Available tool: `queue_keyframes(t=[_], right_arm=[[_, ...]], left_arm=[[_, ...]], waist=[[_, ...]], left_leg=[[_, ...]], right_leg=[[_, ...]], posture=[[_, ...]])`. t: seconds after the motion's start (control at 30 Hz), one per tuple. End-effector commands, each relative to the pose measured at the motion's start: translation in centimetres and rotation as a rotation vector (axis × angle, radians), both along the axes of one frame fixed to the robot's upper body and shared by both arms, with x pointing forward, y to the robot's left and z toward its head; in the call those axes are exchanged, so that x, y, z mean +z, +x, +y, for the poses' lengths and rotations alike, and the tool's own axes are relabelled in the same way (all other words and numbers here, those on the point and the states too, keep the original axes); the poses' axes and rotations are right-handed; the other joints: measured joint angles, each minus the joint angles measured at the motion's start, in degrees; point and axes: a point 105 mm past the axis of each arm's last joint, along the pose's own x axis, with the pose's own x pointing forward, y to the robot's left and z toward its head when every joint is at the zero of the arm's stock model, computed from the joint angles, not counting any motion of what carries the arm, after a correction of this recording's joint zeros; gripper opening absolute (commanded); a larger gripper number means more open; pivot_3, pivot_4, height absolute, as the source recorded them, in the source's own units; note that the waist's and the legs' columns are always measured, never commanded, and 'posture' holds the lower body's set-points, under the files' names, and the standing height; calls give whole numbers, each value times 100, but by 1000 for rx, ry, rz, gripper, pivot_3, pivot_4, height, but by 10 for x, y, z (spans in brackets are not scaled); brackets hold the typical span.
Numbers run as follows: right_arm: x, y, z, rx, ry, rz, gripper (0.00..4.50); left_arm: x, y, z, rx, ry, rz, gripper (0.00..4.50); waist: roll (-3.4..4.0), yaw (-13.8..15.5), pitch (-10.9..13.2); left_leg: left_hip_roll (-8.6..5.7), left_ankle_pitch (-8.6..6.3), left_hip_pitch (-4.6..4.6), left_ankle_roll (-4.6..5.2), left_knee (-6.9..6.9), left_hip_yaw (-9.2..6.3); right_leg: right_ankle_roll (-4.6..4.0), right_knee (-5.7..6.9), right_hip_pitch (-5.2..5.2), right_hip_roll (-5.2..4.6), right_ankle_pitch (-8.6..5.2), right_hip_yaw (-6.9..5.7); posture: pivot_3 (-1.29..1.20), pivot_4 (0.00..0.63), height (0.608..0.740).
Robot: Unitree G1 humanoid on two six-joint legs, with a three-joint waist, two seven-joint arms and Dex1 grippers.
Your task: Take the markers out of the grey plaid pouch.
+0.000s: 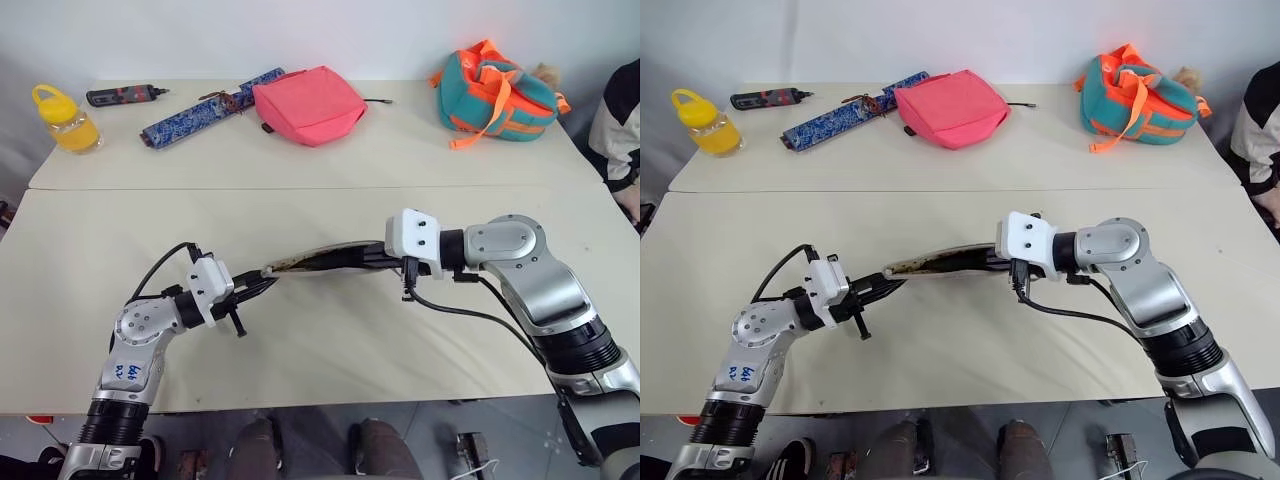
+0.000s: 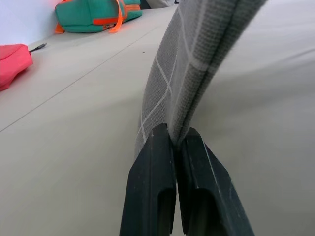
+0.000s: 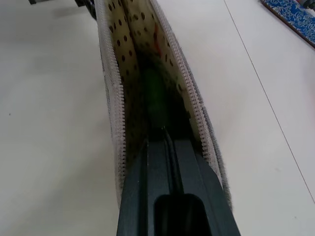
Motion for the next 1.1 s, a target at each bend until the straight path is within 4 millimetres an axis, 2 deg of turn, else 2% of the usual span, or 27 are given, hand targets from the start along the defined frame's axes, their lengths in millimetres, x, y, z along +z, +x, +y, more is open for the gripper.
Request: queue_keyframes(t=[0.03,0.13,0.2,0.33,0.43,0.47,0.57,0.87,0.93,1.0,1.07,1.1], right_arm=[[3,5,-5,3,-96,-126,34],[-7,26,-25,-46,-323,-287,34],[-8,37,-36,-76,-381,-327,34],[-7,40,-41,-61,-398,-335,34],[-5,36,-32,-33,-348,-321,34],[-4,36,-30,-27,-338,-326,195],[-2,34,-27,-21,-313,-320,852],[-1,32,-25,-22,-294,-316,3877],[-1,31,-25,-23,-287,-304,4433],[-1,29,-24,-25,-269,-275,4336],[0,27,-23,-20,-262,-268,3937],[2,27,-22,-17,-263,-281,3539]], left_arm=[[11,-3,-5,-19,-29,-28,0],[20,-8,-16,-73,-87,28,0],[22,-14,-27,-123,-93,62,0],[24,-18,-40,-159,-80,82,0],[24,-16,-39,-145,-77,79,0],[23,-16,-38,-140,-77,80,0],[23,-14,-36,-131,-86,86,0],[20,-14,-38,-134,-82,86,0],[19,-14,-37,-133,-83,88,0],[20,-14,-36,-128,-88,89,0],[20,-13,-36,-126,-96,92,0],[20,-13,-36,-125,-104,98,0]], waist=[[0,7,0],[0,1,0],[1,1,1],[1,2,1],[2,-10,1],[2,-14,1],[3,-5,2],[3,4,2],[3,5,2],[3,6,2],[3,7,2],[3,6,2]], left_leg=[[0,0,0,0,0,0],[-2,0,0,0,5,3],[-1,0,-1,0,11,4],[0,2,0,-3,13,4],[0,2,0,-4,10,4],[1,2,0,-4,10,3],[1,3,1,-4,11,2],[0,2,0,-4,17,1],[0,2,0,-4,17,1],[0,2,1,-4,17,1],[0,2,0,-4,17,1],[0,2,0,-4,17,1]], right_leg=[[0,0,0,-1,0,0],[0,-2,2,-2,0,0],[0,-2,3,-2,0,1],[0,2,5,1,0,0],[0,4,3,1,0,0],[0,5,2,1,0,0],[0,8,2,1,0,0],[0,8,6,0,0,0],[0,9,5,0,0,0],[0,9,5,0,0,0],[0,10,5,0,0,0],[0,10,5,0,0,0]], posture=[[0,150,740],[0,150,740],[0,150,740],[0,150,740],[0,150,740],[0,150,740],[0,150,740],[0,150,740],[0,150,740],[0,150,740],[0,150,740],[0,150,740]])
